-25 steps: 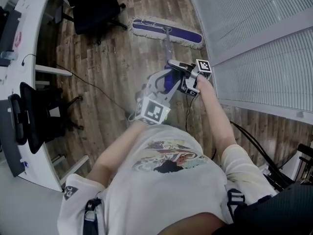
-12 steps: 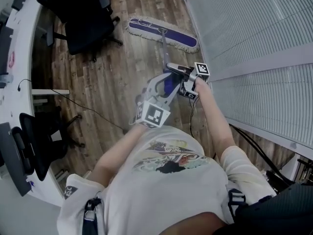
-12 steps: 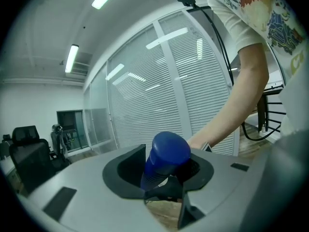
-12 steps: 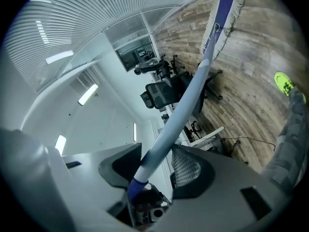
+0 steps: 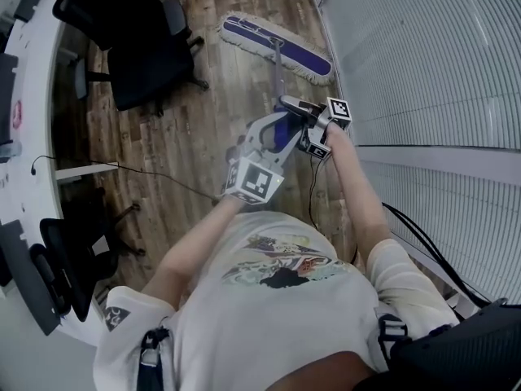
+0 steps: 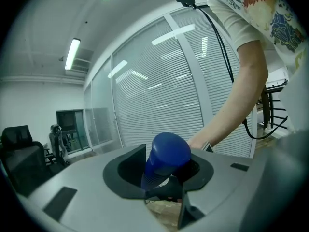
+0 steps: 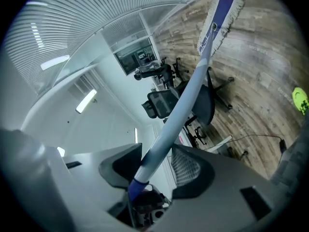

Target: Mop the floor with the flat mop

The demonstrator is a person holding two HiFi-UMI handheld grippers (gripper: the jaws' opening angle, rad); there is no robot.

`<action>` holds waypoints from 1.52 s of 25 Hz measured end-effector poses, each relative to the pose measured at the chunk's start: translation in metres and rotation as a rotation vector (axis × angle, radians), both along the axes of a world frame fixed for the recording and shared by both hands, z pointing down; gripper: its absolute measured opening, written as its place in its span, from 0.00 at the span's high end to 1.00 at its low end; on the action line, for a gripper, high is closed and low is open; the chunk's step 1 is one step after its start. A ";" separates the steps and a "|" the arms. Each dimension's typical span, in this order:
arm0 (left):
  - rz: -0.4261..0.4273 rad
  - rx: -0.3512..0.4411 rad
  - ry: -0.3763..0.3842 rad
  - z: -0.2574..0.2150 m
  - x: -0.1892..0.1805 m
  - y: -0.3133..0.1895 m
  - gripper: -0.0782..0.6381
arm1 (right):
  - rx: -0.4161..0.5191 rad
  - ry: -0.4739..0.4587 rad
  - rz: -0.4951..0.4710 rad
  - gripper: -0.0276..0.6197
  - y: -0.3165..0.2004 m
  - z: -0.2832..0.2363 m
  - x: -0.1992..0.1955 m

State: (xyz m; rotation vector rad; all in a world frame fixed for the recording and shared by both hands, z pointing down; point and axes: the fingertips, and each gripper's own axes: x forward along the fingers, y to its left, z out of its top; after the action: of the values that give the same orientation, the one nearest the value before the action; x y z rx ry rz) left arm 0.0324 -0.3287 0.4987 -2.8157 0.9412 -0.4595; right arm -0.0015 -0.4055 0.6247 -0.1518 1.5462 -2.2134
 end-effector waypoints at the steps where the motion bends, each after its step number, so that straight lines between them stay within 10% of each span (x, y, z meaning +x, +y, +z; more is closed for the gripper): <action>1: 0.003 0.002 -0.008 0.002 0.002 -0.006 0.70 | -0.003 0.000 0.011 0.66 -0.007 0.002 0.002; 18: 0.009 0.010 -0.108 0.010 0.024 0.030 0.70 | -0.053 -0.028 0.067 0.71 0.026 0.002 0.024; 38: -0.074 -0.002 -0.104 0.012 0.086 0.296 0.70 | -0.046 -0.045 -0.017 0.71 0.294 0.004 0.079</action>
State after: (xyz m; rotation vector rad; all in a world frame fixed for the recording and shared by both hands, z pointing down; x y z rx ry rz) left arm 0.1187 -0.0329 0.5109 -2.7355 1.0270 -0.6095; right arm 0.0775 -0.1114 0.6285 -0.1023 1.4783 -2.2515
